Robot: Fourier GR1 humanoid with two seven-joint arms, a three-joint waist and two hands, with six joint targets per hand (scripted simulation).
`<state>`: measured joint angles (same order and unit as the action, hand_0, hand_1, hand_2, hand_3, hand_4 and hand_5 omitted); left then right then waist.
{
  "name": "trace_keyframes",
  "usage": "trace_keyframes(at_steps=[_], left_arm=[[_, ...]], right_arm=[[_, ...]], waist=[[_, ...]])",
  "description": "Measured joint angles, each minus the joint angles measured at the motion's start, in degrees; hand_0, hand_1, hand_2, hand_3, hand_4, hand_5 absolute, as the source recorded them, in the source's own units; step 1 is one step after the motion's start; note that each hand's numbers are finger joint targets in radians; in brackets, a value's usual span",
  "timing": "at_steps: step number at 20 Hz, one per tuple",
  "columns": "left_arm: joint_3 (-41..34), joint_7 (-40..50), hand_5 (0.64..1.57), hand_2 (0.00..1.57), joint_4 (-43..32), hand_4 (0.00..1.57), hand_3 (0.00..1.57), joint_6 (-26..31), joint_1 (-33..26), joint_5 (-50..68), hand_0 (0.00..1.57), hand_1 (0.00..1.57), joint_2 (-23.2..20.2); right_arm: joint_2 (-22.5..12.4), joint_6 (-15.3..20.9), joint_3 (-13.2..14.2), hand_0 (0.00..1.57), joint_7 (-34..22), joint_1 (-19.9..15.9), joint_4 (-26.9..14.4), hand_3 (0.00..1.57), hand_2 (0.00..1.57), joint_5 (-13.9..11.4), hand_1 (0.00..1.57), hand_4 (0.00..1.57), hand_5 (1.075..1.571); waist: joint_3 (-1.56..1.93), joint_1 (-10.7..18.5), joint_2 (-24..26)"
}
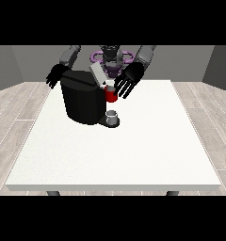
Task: Insert the coffee pod into the coffee machine and close the lid
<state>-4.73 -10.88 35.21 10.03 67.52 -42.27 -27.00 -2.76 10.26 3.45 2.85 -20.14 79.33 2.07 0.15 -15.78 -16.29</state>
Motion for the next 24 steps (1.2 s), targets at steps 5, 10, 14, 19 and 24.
trace_keyframes(at_steps=[5,10,14,19,24], left_arm=[[0.5,0.9,1.571,0.00,-0.1,0.00,0.00,0.8,0.0,-0.9,0.00,0.00,0.2],[1.1,1.2,1.571,0.00,0.6,0.00,0.00,1.7,-1.3,-1.3,0.00,0.00,1.7],[1.6,2.0,1.571,0.00,1.5,0.00,0.00,2.9,-2.2,-1.5,0.00,0.00,3.0],[0.7,2.2,1.571,0.00,2.5,0.00,0.00,2.5,-5.4,-0.1,0.00,0.00,5.6],[-4.8,1.8,1.571,0.00,3.2,0.25,0.00,2.2,-9.4,6.6,0.00,0.00,9.4]], right_arm=[[-0.6,-0.6,0.5,0.00,0.0,0.2,-0.8,0.00,0.00,0.5,0.00,0.36,1.571],[-0.4,-0.7,1.2,0.00,2.0,2.6,-3.1,0.00,0.00,0.5,0.00,0.38,1.571],[-0.2,-0.2,2.0,0.00,3.3,3.6,-4.9,0.00,0.00,0.8,0.00,0.41,1.571],[-0.1,0.1,2.6,0.00,2.9,5.2,-5.9,0.00,0.00,1.2,0.00,0.38,1.571],[-0.9,-0.7,4.0,0.00,3.3,8.4,-6.6,0.00,0.00,2.3,0.00,0.43,1.571]], waist=[[-0.04,-0.1,0.9],[-0.10,1.4,3.0],[-0.12,3.0,5.3],[-0.14,4.9,8.6],[-0.16,7.6,13.2]])
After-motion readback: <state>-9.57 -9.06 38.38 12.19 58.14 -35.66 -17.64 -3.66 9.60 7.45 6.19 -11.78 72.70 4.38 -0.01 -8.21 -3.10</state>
